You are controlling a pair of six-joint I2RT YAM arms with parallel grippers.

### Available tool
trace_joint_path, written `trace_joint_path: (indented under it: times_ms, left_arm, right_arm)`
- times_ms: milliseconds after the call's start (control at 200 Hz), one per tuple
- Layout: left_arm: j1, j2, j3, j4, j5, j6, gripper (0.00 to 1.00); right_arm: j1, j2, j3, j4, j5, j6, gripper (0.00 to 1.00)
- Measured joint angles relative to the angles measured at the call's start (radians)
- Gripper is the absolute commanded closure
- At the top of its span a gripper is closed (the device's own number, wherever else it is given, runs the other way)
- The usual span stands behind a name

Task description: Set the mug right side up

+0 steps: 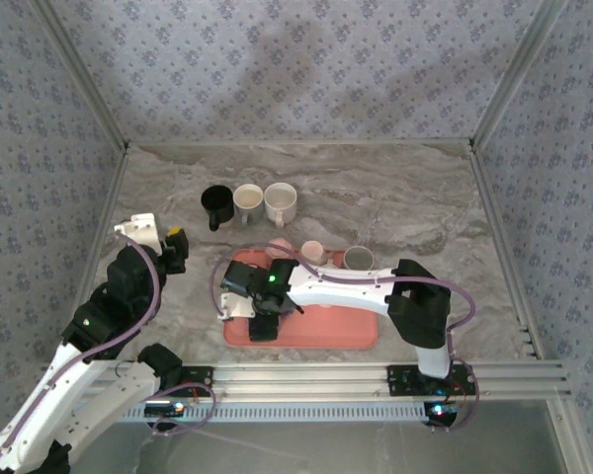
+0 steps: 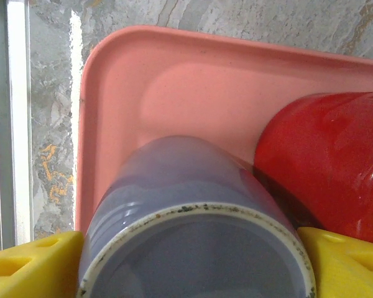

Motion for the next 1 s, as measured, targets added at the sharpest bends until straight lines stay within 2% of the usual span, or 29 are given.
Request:
trace_joint_path:
  times_ms: [455, 799, 999]
  left_arm:
    - [0.0, 0.011, 0.0, 0.002, 0.003, 0.0, 0.47]
    - [0.005, 0.011, 0.0, 0.002, 0.003, 0.0, 0.47]
    - [0.005, 0.012, -0.001, 0.002, 0.004, 0.0, 0.47]
  right_arm:
    - [-0.013, -0.024, -0.026, -0.004, 0.014, 0.064, 0.14]
    - [-0.022, -0.027, -0.059, -0.005, 0.048, 0.104, 0.07]
    - [-0.024, -0.022, -0.062, 0.002, 0.048, 0.119, 0.15]
